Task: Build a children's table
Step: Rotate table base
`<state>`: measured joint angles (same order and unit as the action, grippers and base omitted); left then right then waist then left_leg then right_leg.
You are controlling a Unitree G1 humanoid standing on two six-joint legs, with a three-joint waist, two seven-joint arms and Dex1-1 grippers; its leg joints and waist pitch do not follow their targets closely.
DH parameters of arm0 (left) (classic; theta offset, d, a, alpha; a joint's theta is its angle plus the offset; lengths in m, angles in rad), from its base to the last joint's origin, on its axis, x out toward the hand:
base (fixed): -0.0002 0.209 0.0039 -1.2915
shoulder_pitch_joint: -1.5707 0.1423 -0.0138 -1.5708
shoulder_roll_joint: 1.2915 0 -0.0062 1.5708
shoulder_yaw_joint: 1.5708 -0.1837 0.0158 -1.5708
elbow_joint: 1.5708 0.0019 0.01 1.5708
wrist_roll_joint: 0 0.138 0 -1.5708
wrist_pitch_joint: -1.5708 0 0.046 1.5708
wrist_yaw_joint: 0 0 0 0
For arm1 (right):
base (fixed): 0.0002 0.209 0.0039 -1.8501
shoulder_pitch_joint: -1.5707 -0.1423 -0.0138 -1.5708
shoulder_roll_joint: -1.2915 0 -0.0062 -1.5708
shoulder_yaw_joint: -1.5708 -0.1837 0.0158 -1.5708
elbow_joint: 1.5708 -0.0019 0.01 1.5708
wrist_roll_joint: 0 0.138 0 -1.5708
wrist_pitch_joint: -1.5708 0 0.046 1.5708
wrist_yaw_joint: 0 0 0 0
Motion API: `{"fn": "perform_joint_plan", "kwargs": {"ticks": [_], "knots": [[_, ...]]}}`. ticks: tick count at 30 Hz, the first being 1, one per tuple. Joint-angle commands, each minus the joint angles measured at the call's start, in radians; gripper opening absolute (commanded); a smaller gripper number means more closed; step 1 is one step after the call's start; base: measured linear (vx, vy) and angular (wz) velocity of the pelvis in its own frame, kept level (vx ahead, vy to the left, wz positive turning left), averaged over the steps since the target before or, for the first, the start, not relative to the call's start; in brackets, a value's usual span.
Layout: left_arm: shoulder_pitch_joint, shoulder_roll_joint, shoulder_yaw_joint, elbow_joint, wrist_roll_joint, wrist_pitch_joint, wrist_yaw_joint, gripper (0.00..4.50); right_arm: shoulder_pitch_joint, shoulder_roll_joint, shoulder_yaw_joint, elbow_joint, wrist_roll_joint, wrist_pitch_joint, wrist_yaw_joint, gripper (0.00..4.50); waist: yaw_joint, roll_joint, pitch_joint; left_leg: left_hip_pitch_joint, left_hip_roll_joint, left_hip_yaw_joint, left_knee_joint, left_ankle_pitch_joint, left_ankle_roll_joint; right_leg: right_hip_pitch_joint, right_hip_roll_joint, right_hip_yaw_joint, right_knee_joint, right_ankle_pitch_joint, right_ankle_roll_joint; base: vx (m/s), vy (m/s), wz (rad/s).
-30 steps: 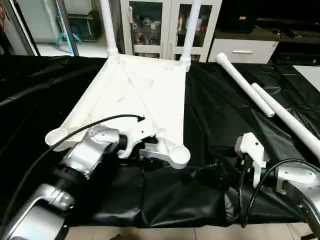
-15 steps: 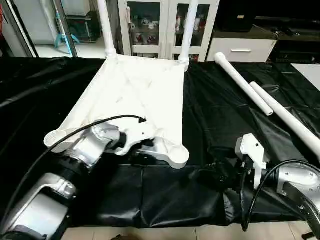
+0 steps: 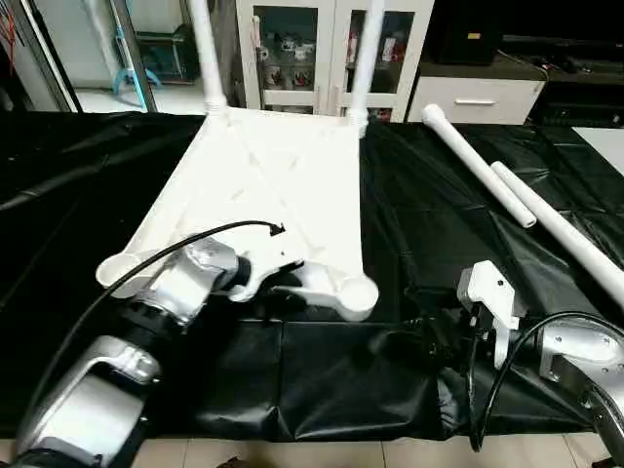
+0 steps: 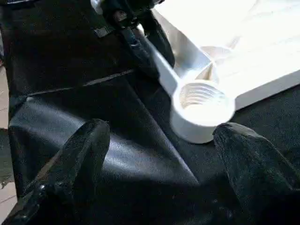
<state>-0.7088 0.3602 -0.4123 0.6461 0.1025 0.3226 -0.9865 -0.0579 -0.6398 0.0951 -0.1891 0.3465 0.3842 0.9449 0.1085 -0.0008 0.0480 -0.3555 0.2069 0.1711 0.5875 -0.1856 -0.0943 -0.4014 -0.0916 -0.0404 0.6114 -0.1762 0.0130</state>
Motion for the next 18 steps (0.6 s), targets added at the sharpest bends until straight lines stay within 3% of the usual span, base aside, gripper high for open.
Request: {"fn": "perform_joint_plan", "kwargs": {"ticks": [1, 3, 6, 7, 10, 15, 16, 18], "knots": [[0.031, -0.013, 0.024, -0.016, 0.068, 0.150, 0.159, 1.29, -0.005, 0.003, -0.002, -0.003, -0.009, -0.002, -0.013, 3.86, -0.001, -0.001, -0.056, 0.000, 0.012, -0.003, -0.076, -0.291, 0.012, 0.047, -0.039, 0.025, -0.087, -0.328, -0.167, 0.000, 0.000, 0.00], [0.038, -0.015, 0.024, -0.026, 0.079, 0.166, 0.179, 1.09, -0.005, 0.005, -0.002, -0.004, -0.010, -0.002, -0.016, 3.86, -0.006, -0.004, -0.055, -0.001, 0.012, -0.003, -0.075, -0.292, 0.014, 0.045, -0.036, 0.025, -0.090, -0.329, -0.167, 0.000, 0.000, 0.00], [0.059, -0.027, 0.030, -0.067, 0.073, 0.202, 0.179, 1.04, -0.003, 0.007, 0.001, -0.008, -0.009, 0.001, -0.018, 3.86, -0.021, -0.009, -0.055, -0.018, 0.007, -0.009, -0.080, -0.275, 0.016, 0.058, -0.037, 0.019, -0.088, -0.355, -0.142, 0.000, 0.000, 0.00], [0.067, -0.029, 0.020, -0.092, 0.077, 0.223, 0.180, 0.90, -0.003, 0.008, 0.003, -0.008, -0.010, 0.001, -0.018, 3.86, -0.026, -0.006, -0.056, -0.011, 0.006, -0.007, -0.076, -0.278, 0.022, 0.050, -0.037, 0.019, -0.095, -0.370, -0.135, 0.000, 0.000, 0.00], [0.077, -0.029, 0.006, -0.122, 0.085, 0.254, 0.187, 0.85, -0.006, 0.008, 0.004, -0.005, -0.013, 0.000, -0.019, 3.86, -0.029, -0.005, -0.055, -0.004, 0.007, -0.004, -0.074, -0.286, 0.033, 0.042, -0.035, 0.020, -0.100, -0.389, -0.142, 0.000, 0.000, 0.00], [0.104, -0.027, -0.025, -0.209, 0.090, 0.315, 0.169, 0.78, -0.012, 0.008, -0.001, 0.001, -0.017, -0.002, -0.024, 3.86, -0.031, -0.002, -0.057, -0.005, 0.012, -0.004, -0.075, -0.269, 0.035, 0.043, -0.032, 0.021, -0.091, -0.305, -0.177, 0.000, 0.000, 0.00], [0.113, -0.021, -0.039, -0.241, 0.091, 0.333, 0.154, 0.77, -0.013, 0.008, -0.002, 0.002, -0.018, -0.002, -0.026, 3.86, -0.031, 0.002, -0.058, -0.003, 0.014, -0.005, -0.076, -0.268, 0.035, 0.043, -0.033, 0.022, -0.089, -0.286, -0.185, 0.000, 0.000, 0.00], [0.126, -0.021, -0.043, -0.273, 0.090, 0.352, 0.149, 0.74, -0.014, 0.009, -0.004, 0.004, -0.020, -0.004, -0.032, 3.86, -0.033, 0.000, -0.058, -0.006, 0.012, -0.004, -0.075, -0.258, 0.038, 0.046, -0.033, 0.022, -0.088, -0.270, -0.190, 0.000, 0.000, 0.00]]}}
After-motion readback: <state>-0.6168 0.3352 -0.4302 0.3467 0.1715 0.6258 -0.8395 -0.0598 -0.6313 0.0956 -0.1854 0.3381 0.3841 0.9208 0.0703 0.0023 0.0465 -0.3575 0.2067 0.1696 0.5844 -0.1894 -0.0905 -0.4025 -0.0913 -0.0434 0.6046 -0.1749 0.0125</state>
